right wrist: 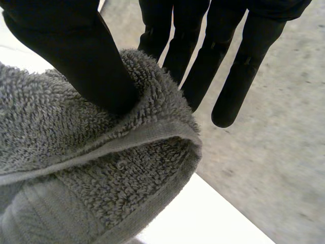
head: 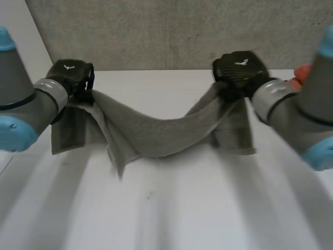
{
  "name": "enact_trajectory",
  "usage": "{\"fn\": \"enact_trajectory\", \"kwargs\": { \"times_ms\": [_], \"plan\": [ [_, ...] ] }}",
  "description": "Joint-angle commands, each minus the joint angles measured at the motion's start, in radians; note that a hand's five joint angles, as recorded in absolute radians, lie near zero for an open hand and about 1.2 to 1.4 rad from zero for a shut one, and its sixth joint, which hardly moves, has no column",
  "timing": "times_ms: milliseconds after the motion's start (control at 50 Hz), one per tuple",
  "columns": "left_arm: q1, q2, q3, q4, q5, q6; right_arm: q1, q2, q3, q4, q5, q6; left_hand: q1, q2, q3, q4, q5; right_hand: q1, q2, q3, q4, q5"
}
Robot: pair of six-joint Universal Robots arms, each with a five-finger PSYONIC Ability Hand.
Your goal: Fold the laundry.
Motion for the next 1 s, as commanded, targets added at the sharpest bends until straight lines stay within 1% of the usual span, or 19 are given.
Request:
{"fn": "enact_trajectory", "kwargs": {
  "times_ms": [20,80,100,160,180,240,300,400,420,480,500,560,580,660,700,740,860,940,1000],
  "plan": [
    [0.02,-0.281,0.285,-0.097,-0.081,0.012,0.12,0.256,-0.129,-0.181,0.154,-0.011,0.232,0.2,0.21,0.198,0.236,0.257,0.208,0.204,0.196,0.228],
    [0.023,-0.349,0.368,-0.092,-0.104,0.026,0.143,0.333,-0.164,-0.241,0.191,-0.035,0.154,0.122,0.132,0.12,0.158,0.257,0.208,0.204,0.196,0.228],
    [0.028,-0.386,0.414,-0.088,-0.12,0.038,0.153,0.374,-0.183,-0.276,0.209,-0.043,-0.065,-0.097,-0.087,-0.099,-0.061,0.076,0.027,0.024,0.015,0.047],
    [0.031,-0.421,0.466,-0.089,-0.138,0.063,0.166,0.414,-0.21,-0.311,0.234,-0.057,-0.684,-0.716,-0.706,-0.718,-0.68,-0.716,-0.765,-0.768,-0.777,-0.745],
    [0.031,-0.426,0.488,-0.091,-0.146,0.08,0.176,0.423,-0.22,-0.327,0.251,-0.059,-0.99,-1.021,-1.012,-1.024,-0.986,-0.965,-1.014,-1.017,-1.026,-0.994],
    [0.028,-0.411,0.487,-0.1,-0.158,0.092,0.18,0.413,-0.218,-0.325,0.274,-0.048,-0.99,-1.021,-1.012,-1.024,-0.986,-0.965,-1.014,-1.017,-1.026,-0.994],
    [0.025,-0.345,0.436,-0.111,-0.155,0.1,0.171,0.358,-0.201,-0.312,0.289,-0.014,-0.99,-1.021,-1.012,-1.024,-0.986,-0.965,-1.014,-1.017,-1.026,-0.994],
    [0.025,-0.198,0.271,-0.086,-0.1,0.115,0.133,0.226,-0.143,-0.207,0.292,0.082,-0.99,-1.021,-1.012,-1.024,-0.986,-0.965,-1.014,-1.017,-1.026,-0.994],
    [0.026,-0.143,0.202,-0.066,-0.07,0.129,0.118,0.18,-0.122,-0.159,0.291,0.124,-0.99,-1.021,-1.012,-1.024,-0.986,-0.965,-1.014,-1.017,-1.026,-0.994],
    [0.029,-0.07,0.082,-0.04,-0.016,0.167,0.09,0.127,-0.091,-0.092,0.283,0.187,-0.99,-1.021,-1.012,-1.024,-0.986,-0.965,-1.014,-1.017,-1.026,-0.994],
    [0.029,-0.031,0.003,-0.022,0.027,0.21,0.075,0.108,-0.073,-0.051,0.274,0.225,-0.99,-1.021,-1.012,-1.024,-0.986,-0.965,-1.014,-1.017,-1.026,-0.994],
    [0.04,0.019,-0.111,0.01,0.096,0.294,0.062,0.094,-0.048,0.017,0.248,0.268,-0.99,-1.021,-1.012,-1.024,-0.986,-0.965,-1.014,-1.017,-1.026,-0.994],
    [0.052,0.045,-0.18,0.026,0.131,0.346,0.058,0.095,-0.036,0.059,0.221,0.285,-0.99,-1.021,-1.012,-1.024,-0.986,-0.965,-1.014,-1.017,-1.026,-0.994],
    [0.095,0.085,-0.319,0.04,0.221,0.468,0.058,0.124,-0.011,0.139,0.151,0.285,-0.869,-0.9,-0.891,-0.903,-0.865,-0.915,-0.964,-0.968,-0.976,-0.944],
    [0.107,0.09,-0.362,0.037,0.237,0.501,0.061,0.143,-0.008,0.159,0.127,0.282,-0.845,-0.877,-0.867,-0.879,-0.841,-0.848,-0.897,-0.9,-0.909,-0.877],
    [0.123,0.096,-0.406,0.027,0.257,0.537,0.07,0.176,-0.013,0.166,0.099,0.285,-0.839,-0.871,-0.861,-0.873,-0.835,-0.71,-0.759,-0.762,-0.771,-0.739],
    [0.153,0.109,-0.463,0.023,0.268,0.522,0.117,0.281,-0.066,0.111,0.071,0.307,-0.845,-0.877,-0.867,-0.879,-0.841,-0.651,-0.7,-0.703,-0.712,-0.68],
    [0.166,0.125,-0.471,0.023,0.273,0.472,0.154,0.368,-0.131,0.023,0.107,0.302,-0.869,-0.9,-0.891,-0.902,-0.865,-0.648,-0.697,-0.7,-0.709,-0.677],
    [0.17,0.139,-0.471,0.023,0.27,0.425,0.179,0.437,-0.19,-0.032,0.176,0.281,-0.877,-0.909,-0.899,-0.911,-0.873,-0.648,-0.697,-0.7,-0.709,-0.677]
  ]
}}
